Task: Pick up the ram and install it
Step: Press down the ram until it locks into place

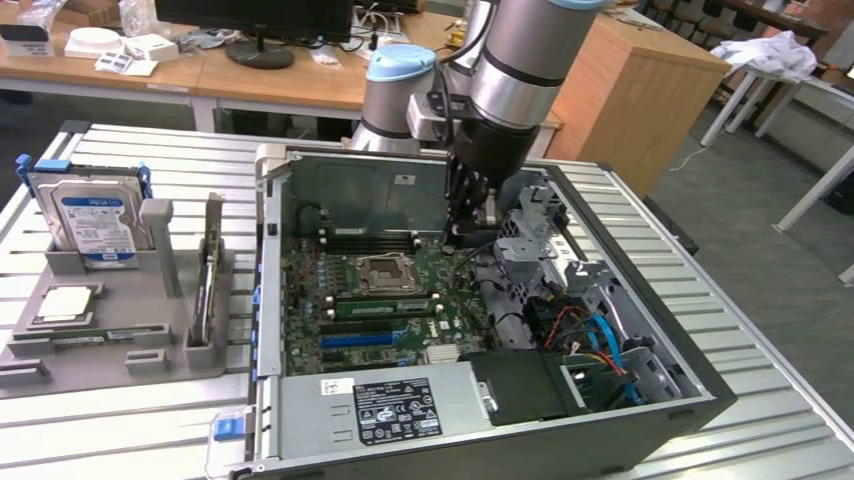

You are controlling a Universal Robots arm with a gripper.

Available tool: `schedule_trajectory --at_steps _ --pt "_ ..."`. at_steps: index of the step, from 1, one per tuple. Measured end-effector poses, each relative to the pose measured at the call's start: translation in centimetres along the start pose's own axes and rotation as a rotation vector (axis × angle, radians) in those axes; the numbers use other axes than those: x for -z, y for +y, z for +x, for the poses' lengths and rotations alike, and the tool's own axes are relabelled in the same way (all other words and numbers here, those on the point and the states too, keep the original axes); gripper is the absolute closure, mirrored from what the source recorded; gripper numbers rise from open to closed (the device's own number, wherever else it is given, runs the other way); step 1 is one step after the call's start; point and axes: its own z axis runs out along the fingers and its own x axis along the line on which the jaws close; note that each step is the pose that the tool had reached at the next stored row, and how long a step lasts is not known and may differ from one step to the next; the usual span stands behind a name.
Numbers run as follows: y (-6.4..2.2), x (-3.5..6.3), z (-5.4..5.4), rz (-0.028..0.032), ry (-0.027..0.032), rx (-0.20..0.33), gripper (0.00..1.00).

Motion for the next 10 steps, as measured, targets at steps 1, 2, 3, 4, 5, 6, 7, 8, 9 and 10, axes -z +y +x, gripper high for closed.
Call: schedule_trajectory --at_steps 1,2,3,4,5,6,7,8,9,10 --pt "0.0 -0.08 0.01 0.0004 -0.0002 0.0 0.89" --pt "0.0 -0.18 0.02 0.001 -0.0001 0.0 0.89" --pt "0.0 -0.29 0.02 0.0015 0.0 0.0 0.89" --pt "-0.01 -0.4 0.03 0.0019 -0.0001 0.0 0.89" --pt "-0.01 -0.51 0.04 0.0022 -0.0001 0.0 0.89" --pt "-0.01 -0.61 0.05 0.0024 0.0 0.0 0.89" --pt "-0.01 -0.71 0.06 0.0027 -0.0001 0.0 0.89" --pt "-0.01 -0.8 0.06 0.0029 0.0 0.0 0.89" --pt "-0.01 -0.9 0.07 0.0031 0.0 0.0 0.89" --pt "-0.02 -1.02 0.08 0.0034 -0.0001 0.0 0.89"
